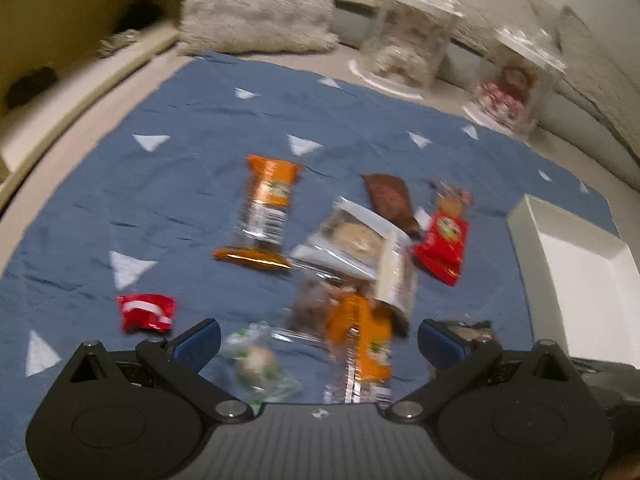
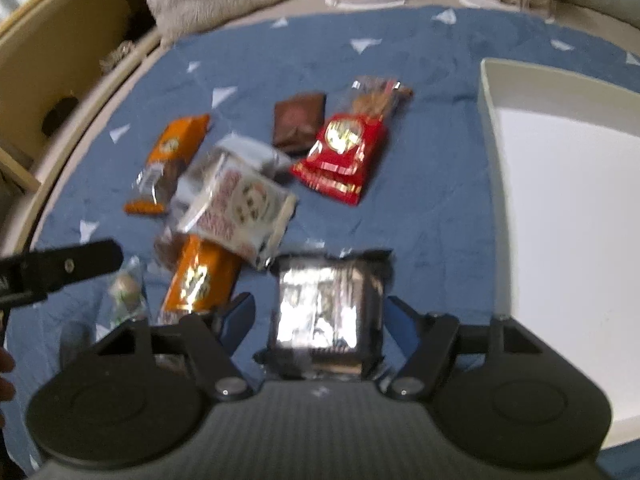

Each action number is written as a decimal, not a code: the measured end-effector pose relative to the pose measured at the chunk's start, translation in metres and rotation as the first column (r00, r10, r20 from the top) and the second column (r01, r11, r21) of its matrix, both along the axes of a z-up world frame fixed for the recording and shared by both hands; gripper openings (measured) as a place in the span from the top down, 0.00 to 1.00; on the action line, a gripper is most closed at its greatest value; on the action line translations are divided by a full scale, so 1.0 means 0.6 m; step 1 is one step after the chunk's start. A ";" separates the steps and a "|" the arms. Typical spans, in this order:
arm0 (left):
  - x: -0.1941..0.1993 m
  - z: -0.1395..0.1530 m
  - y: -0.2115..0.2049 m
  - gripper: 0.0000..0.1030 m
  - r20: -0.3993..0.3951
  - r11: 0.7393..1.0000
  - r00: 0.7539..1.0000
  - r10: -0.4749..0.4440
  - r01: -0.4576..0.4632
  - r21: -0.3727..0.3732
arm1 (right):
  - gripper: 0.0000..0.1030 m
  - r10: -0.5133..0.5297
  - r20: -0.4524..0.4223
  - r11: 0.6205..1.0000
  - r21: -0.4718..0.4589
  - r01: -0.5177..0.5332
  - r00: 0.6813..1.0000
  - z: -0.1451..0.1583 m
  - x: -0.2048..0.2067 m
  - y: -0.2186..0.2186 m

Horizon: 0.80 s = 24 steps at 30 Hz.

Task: Organize snacks
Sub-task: 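Grasp the dark square cake with the right tool while the left tool grasps the orange bar, then carry both snacks into the white tray and open both tools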

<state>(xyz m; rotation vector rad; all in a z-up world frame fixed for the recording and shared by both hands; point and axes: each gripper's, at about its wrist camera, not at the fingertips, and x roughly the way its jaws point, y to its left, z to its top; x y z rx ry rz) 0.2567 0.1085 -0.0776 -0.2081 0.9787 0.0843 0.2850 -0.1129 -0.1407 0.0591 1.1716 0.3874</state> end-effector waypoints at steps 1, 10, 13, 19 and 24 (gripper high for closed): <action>0.002 -0.001 -0.003 0.00 -0.005 1.000 1.000 -0.008 0.008 -0.007 | 0.34 0.003 0.001 1.000 -0.018 -0.003 1.000 -0.002 -0.003 0.002; 0.021 -0.016 -0.039 0.21 -0.061 0.998 0.997 -0.053 0.051 -0.044 | 0.41 0.005 -0.010 1.000 -0.030 -0.005 1.000 0.008 -0.025 -0.013; 0.029 -0.033 -0.048 0.27 -0.098 0.998 0.993 -0.062 0.061 -0.013 | 0.41 0.020 -0.020 0.999 -0.026 -0.020 1.000 0.014 -0.040 -0.021; 0.042 -0.058 -0.067 0.34 -0.140 0.996 0.986 -0.087 0.091 0.025 | 0.41 0.047 -0.027 0.998 -0.029 -0.048 0.999 0.022 -0.062 -0.033; 0.053 -0.073 -0.088 0.40 -0.147 0.990 0.983 -0.109 0.120 0.071 | 0.42 0.050 -0.029 0.998 -0.026 -0.050 0.998 0.025 -0.066 -0.044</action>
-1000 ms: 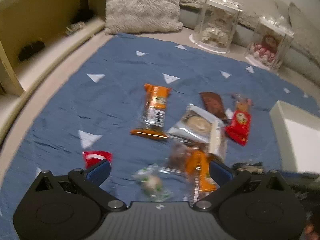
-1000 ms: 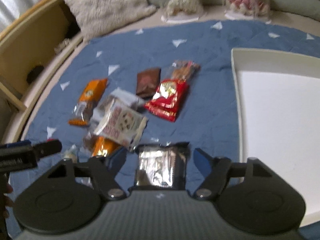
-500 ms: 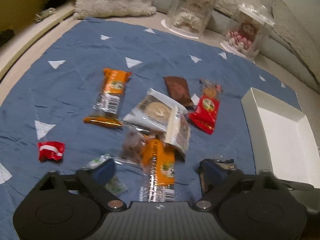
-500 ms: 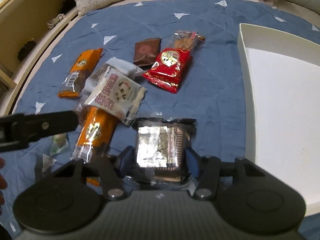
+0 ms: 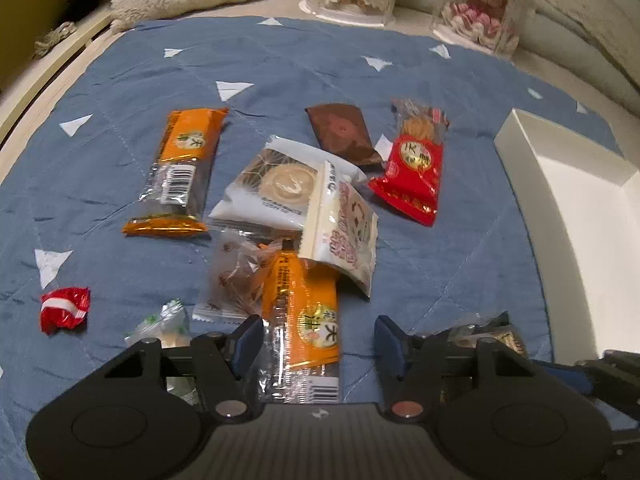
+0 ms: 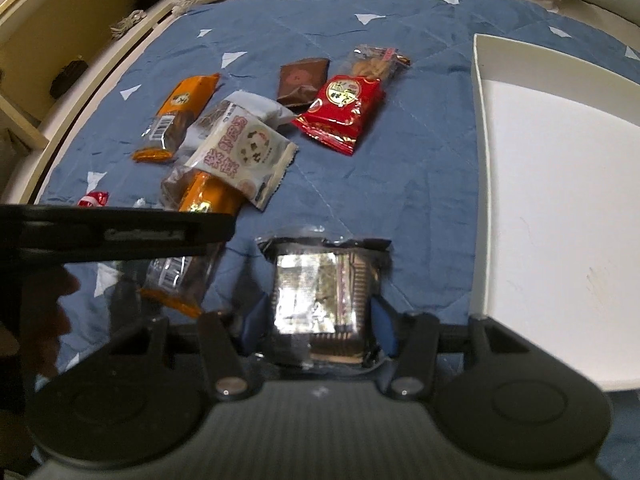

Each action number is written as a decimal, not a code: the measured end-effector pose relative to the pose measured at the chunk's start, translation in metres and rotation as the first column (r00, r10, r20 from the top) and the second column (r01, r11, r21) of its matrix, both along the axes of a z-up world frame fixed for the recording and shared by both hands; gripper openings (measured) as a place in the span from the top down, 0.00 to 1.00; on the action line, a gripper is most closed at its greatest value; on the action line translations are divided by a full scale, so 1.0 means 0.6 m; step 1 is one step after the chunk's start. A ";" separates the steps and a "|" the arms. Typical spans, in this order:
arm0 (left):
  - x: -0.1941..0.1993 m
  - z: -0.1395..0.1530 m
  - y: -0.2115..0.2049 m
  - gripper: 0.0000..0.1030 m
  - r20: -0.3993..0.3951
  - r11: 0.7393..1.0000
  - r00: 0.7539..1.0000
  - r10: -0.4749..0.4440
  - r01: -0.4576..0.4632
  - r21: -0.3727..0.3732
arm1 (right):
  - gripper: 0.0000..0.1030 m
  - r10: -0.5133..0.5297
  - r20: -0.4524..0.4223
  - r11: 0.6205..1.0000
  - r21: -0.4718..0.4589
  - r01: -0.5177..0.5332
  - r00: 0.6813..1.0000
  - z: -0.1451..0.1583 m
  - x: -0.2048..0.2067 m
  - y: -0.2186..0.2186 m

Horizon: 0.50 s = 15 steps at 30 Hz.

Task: Organize snacks
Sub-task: 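Carry both snacks into the white tray and open both tools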

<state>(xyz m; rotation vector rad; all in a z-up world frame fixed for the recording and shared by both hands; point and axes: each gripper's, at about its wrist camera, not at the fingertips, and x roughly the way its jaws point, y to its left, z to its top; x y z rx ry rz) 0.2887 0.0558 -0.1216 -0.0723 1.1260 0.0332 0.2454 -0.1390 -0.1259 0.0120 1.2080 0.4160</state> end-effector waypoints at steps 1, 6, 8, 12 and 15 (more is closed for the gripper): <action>0.003 -0.003 -0.002 0.42 -0.003 1.000 1.000 -0.003 0.003 0.008 | 0.42 0.001 0.001 1.000 0.000 -0.001 1.000 0.000 0.000 -0.001; 0.002 -0.007 -0.008 0.60 -0.017 0.997 1.000 -0.015 0.016 0.079 | 0.42 0.007 0.009 1.000 -0.006 -0.007 1.000 0.000 0.002 -0.007; -0.004 -0.005 -0.006 0.64 -0.017 0.997 1.000 -0.024 0.026 0.079 | 0.42 0.009 0.012 1.000 -0.007 -0.008 1.000 0.002 0.001 -0.013; -0.020 0.004 -0.003 0.65 -0.022 0.997 0.999 -0.039 0.040 0.062 | 0.42 -0.001 0.007 1.000 0.004 0.001 1.000 0.003 0.000 -0.019; -0.041 0.012 -0.001 0.65 -0.014 0.998 0.999 -0.047 0.047 0.044 | 0.43 -0.001 0.011 1.000 0.000 0.001 1.000 0.005 -0.004 -0.020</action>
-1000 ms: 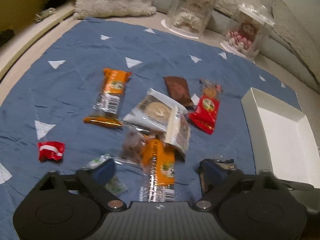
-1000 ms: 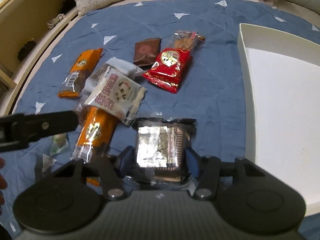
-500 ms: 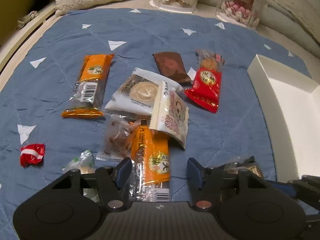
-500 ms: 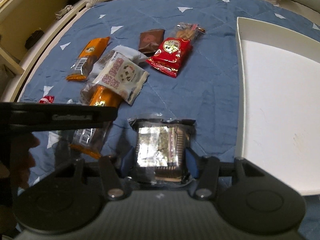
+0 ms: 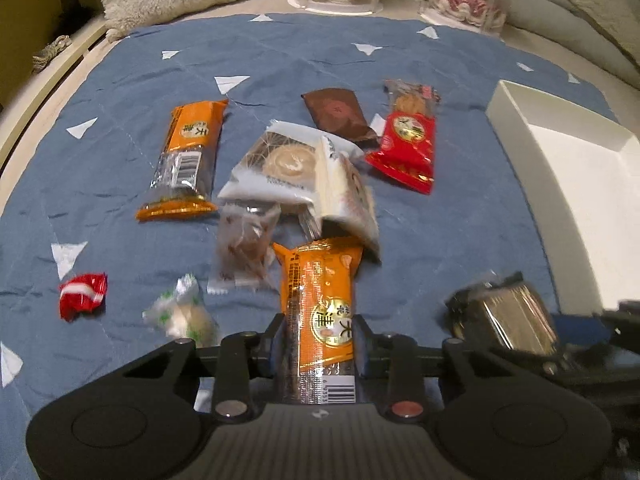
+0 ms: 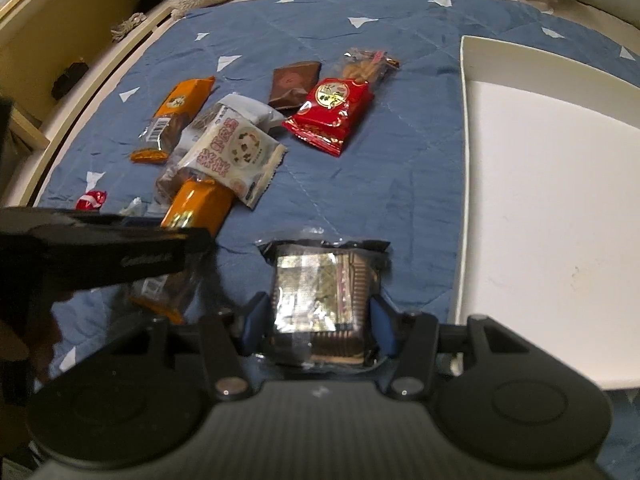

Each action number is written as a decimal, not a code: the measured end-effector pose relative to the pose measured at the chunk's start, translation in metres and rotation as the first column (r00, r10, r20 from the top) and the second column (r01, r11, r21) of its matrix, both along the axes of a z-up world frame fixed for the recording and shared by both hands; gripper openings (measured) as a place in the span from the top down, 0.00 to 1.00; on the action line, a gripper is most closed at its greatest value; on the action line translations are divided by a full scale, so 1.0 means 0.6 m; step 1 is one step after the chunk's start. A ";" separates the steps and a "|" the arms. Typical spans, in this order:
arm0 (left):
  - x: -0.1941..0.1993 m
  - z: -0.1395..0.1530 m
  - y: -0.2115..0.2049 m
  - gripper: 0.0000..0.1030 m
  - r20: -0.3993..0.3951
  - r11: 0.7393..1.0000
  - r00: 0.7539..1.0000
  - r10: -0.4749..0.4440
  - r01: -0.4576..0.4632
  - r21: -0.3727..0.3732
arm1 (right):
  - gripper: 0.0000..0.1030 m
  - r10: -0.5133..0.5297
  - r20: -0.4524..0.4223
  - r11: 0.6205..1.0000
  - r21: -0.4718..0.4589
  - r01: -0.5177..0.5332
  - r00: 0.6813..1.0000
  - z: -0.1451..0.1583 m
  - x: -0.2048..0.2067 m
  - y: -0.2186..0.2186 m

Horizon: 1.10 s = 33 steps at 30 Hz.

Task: Organize snacks
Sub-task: 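Carry both snacks into the white tray and open both tools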

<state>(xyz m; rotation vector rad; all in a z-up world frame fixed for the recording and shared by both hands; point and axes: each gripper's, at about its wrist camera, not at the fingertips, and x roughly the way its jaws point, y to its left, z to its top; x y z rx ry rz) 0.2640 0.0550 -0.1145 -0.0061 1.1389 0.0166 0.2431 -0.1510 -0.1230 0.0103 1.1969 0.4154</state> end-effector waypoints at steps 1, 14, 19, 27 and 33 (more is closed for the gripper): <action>-0.008 0.003 0.000 0.65 0.004 1.000 1.000 0.001 -0.001 0.000 | 0.43 -0.001 0.002 1.000 0.000 0.001 1.000 0.001 -0.002 0.000; -0.082 0.098 0.029 0.65 0.164 0.982 0.978 0.129 -0.104 -0.157 | 0.43 0.020 0.110 0.998 0.058 -0.027 0.994 0.060 -0.040 -0.015; -0.079 0.127 0.004 0.65 0.215 0.981 0.969 0.121 -0.084 -0.177 | 0.43 -0.004 0.173 0.997 0.077 -0.010 0.985 0.093 -0.044 -0.050; -0.051 0.145 -0.068 0.65 0.255 0.977 0.964 0.082 -0.027 -0.212 | 0.43 -0.113 0.241 0.993 0.068 0.099 0.964 0.114 -0.033 -0.137; -0.025 0.147 -0.120 0.65 0.262 0.968 0.964 0.051 0.017 -0.252 | 0.43 -0.177 0.258 0.984 0.059 0.167 0.950 0.115 -0.021 -0.197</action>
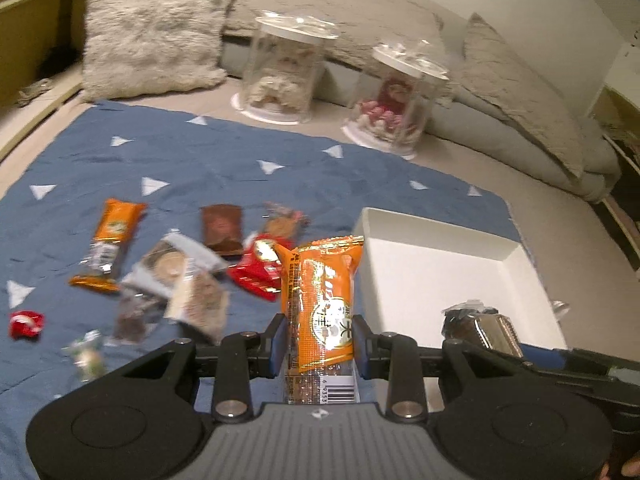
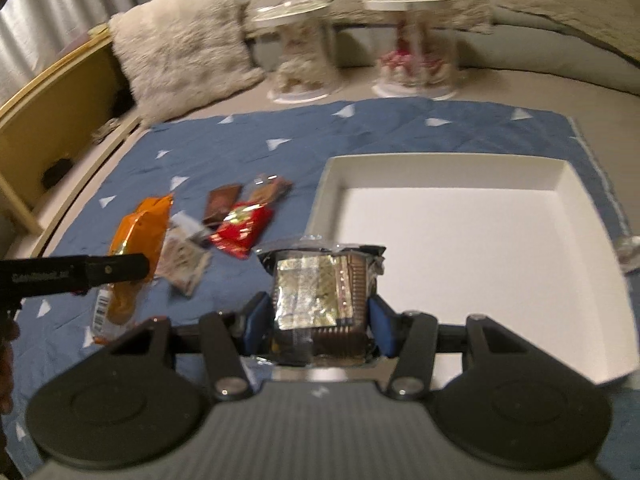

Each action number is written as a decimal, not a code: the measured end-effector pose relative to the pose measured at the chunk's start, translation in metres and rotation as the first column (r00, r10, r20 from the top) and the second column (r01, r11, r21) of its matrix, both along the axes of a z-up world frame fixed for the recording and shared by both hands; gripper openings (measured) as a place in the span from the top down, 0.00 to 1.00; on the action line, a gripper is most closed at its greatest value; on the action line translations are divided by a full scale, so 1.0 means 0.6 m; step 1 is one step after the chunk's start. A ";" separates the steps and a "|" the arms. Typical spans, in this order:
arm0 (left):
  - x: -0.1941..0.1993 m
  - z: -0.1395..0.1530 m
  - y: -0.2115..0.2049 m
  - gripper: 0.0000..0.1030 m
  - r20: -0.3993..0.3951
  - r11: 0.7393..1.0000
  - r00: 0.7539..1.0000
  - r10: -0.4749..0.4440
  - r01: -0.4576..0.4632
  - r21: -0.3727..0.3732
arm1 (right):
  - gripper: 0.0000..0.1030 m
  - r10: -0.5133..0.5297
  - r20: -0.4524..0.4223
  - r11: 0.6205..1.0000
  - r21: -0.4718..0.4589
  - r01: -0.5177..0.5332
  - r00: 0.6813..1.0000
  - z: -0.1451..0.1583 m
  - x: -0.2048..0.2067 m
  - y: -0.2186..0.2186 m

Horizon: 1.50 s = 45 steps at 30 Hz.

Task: Organize snacks
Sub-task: 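Carry both snacks into the white tray and open both tools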

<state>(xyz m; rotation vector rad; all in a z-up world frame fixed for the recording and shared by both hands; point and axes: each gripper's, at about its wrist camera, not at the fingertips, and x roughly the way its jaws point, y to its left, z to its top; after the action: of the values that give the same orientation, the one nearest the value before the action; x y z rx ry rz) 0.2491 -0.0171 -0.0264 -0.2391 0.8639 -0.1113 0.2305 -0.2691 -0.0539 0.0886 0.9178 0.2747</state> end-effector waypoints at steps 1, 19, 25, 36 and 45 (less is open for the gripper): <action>0.003 0.000 -0.007 0.65 0.000 1.000 1.000 -0.005 0.005 -0.006 | 0.43 -0.008 -0.002 1.000 0.000 0.008 1.000 -0.001 0.001 -0.010; 0.078 -0.063 -0.176 0.65 -0.083 0.985 0.989 -0.120 0.108 -0.137 | 0.43 -0.147 -0.037 0.989 -0.041 0.145 0.988 -0.026 0.013 -0.134; 0.094 -0.096 -0.206 0.65 -0.136 0.976 0.983 -0.120 0.092 -0.196 | 0.43 -0.183 -0.060 0.982 -0.051 0.180 0.981 -0.034 0.010 -0.162; 0.105 -0.120 -0.217 0.42 -0.176 0.981 0.975 -0.134 0.105 -0.165 | 0.43 -0.171 -0.092 0.983 -0.087 0.163 0.981 -0.051 0.031 -0.165; 0.099 -0.113 -0.219 0.35 -0.186 0.986 0.969 -0.161 0.152 -0.063 | 0.27 -0.180 -0.084 0.979 -0.109 0.171 0.980 -0.060 0.031 -0.165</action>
<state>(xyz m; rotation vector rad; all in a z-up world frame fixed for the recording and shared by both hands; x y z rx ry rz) 0.3085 -0.1483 -0.0943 -0.2288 1.0716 -0.2597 0.2493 -0.3681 -0.0901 0.0888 1.0089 0.0595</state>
